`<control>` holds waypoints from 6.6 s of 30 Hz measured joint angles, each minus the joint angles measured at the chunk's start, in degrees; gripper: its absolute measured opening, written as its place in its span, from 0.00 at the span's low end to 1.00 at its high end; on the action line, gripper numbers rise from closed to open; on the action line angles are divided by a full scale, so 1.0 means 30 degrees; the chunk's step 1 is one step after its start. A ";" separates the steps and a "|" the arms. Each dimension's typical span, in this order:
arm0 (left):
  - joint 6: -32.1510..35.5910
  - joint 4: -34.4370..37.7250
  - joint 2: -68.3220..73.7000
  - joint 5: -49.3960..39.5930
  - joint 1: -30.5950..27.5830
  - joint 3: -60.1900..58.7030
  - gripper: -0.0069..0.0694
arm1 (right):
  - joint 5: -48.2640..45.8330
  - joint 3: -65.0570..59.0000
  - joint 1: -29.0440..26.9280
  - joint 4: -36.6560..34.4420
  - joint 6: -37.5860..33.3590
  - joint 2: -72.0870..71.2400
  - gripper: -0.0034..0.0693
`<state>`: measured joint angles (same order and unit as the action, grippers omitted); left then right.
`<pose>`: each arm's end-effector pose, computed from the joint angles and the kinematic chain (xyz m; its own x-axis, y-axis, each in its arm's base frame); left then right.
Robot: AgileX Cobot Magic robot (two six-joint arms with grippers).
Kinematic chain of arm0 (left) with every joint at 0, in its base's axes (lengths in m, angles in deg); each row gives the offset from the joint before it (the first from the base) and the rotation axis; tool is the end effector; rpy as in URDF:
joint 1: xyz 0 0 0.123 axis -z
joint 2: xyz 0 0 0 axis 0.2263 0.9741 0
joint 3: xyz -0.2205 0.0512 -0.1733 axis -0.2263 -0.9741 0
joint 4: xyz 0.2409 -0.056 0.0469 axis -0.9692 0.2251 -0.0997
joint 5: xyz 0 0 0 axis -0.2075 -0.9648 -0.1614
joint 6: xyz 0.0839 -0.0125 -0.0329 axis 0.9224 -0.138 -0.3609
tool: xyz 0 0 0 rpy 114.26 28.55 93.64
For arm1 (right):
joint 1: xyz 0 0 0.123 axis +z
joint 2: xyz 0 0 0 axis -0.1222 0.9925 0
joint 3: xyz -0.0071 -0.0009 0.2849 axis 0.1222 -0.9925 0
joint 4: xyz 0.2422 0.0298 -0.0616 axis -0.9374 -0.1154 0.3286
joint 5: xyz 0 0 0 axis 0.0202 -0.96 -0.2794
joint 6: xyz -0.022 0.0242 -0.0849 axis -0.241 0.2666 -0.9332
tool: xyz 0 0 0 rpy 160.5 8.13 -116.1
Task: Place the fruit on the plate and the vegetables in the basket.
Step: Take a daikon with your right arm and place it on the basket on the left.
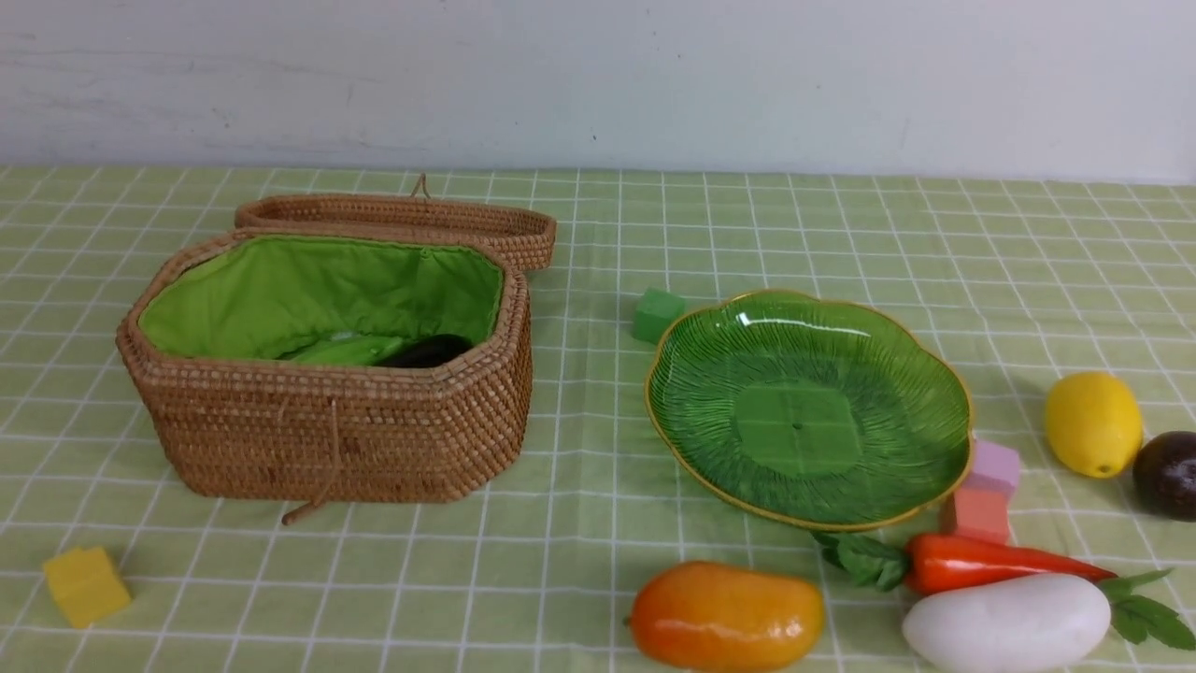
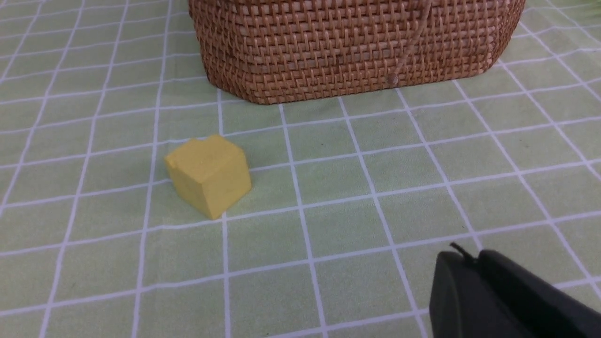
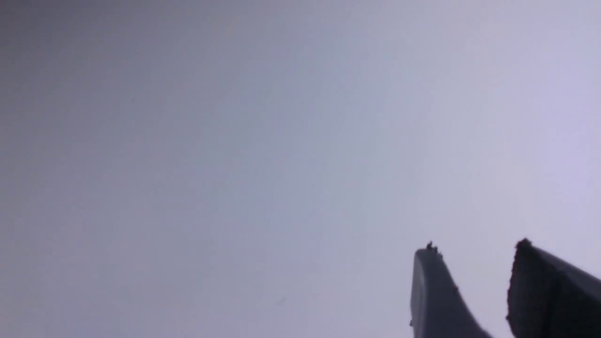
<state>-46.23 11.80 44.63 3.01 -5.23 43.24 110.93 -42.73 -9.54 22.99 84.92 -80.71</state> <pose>0.0504 -0.0086 0.1686 -0.3349 0.0590 -0.9404 0.1573 0.9875 0.0060 0.0113 0.0036 0.3289 0.6885 0.2726 -0.6721 -0.2065 0.9620 0.1786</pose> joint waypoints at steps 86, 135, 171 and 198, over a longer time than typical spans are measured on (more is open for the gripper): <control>0.0000 0.0000 0.0000 0.0046 0.0000 -0.0021 0.25 | -2.0737 2.2360 0.9756 -1.9947 -3.1407 2.8431 0.02; 0.0000 0.0000 0.0000 0.0046 0.0000 -0.0021 0.31 | -1.9956 0.6412 0.8915 0.5122 -2.0075 2.4176 0.97; 0.0000 0.0000 0.0000 0.0055 0.0000 -0.0021 0.35 | -2.1424 1.2959 1.0278 -0.0324 -2.1088 2.4680 0.70; 0.0000 0.0000 0.0000 0.0069 0.0000 -0.0021 0.38 | -1.6949 3.5354 1.4897 -1.2890 -2.6940 4.1495 0.70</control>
<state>-46.23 11.80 44.63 3.21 -5.23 43.18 60.09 63.33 35.15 -15.68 4.10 43.78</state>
